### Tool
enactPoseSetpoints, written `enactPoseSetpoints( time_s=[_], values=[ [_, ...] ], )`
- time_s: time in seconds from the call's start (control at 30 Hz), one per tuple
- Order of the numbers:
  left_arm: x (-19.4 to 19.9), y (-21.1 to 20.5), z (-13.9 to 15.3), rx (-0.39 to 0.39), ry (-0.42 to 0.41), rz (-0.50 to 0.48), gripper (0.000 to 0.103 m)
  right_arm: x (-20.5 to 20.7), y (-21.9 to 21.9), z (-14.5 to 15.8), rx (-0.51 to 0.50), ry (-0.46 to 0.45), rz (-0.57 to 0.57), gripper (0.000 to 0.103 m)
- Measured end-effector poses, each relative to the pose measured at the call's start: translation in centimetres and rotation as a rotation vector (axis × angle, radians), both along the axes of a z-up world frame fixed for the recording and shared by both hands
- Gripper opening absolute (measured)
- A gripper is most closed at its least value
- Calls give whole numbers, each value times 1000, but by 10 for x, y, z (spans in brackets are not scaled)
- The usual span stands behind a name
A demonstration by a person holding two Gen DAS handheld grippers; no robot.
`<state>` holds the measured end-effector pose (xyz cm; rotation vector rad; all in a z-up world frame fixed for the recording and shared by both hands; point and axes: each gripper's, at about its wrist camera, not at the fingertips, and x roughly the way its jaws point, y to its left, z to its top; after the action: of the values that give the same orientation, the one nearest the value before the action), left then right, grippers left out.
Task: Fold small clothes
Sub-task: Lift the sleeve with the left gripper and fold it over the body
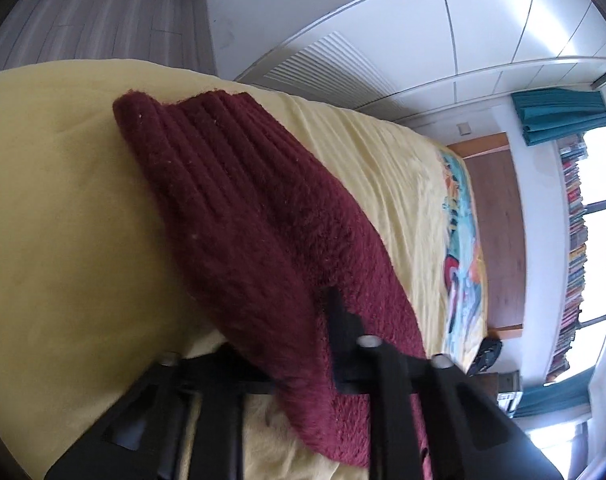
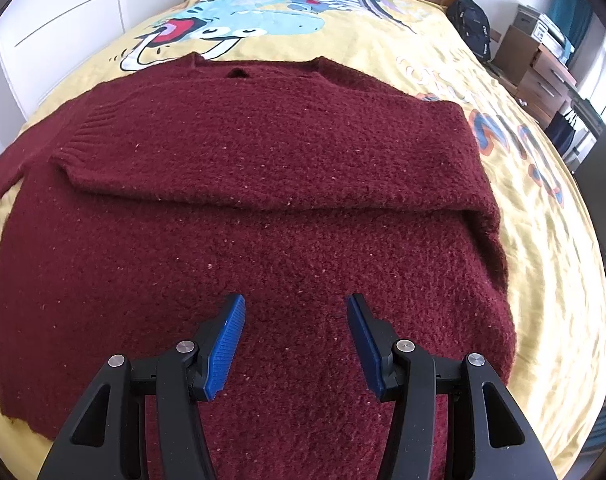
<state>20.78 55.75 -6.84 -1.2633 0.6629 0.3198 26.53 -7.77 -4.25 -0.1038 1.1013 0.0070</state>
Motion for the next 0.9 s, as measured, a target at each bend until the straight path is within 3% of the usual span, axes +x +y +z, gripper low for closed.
enactPoseSetpoints(
  time_s=[0.13, 0.5, 0.9],
  values=[
    [8, -7, 10, 50, 39, -6, 6, -3, -5, -1, 3, 0, -4, 55],
    [40, -60, 72, 98, -43, -103, 5, -17, -25, 5, 42, -20, -23, 55],
    [109, -173, 132, 98, -132, -296, 5, -31, -53, 21, 67, -51, -35, 55]
  ],
)
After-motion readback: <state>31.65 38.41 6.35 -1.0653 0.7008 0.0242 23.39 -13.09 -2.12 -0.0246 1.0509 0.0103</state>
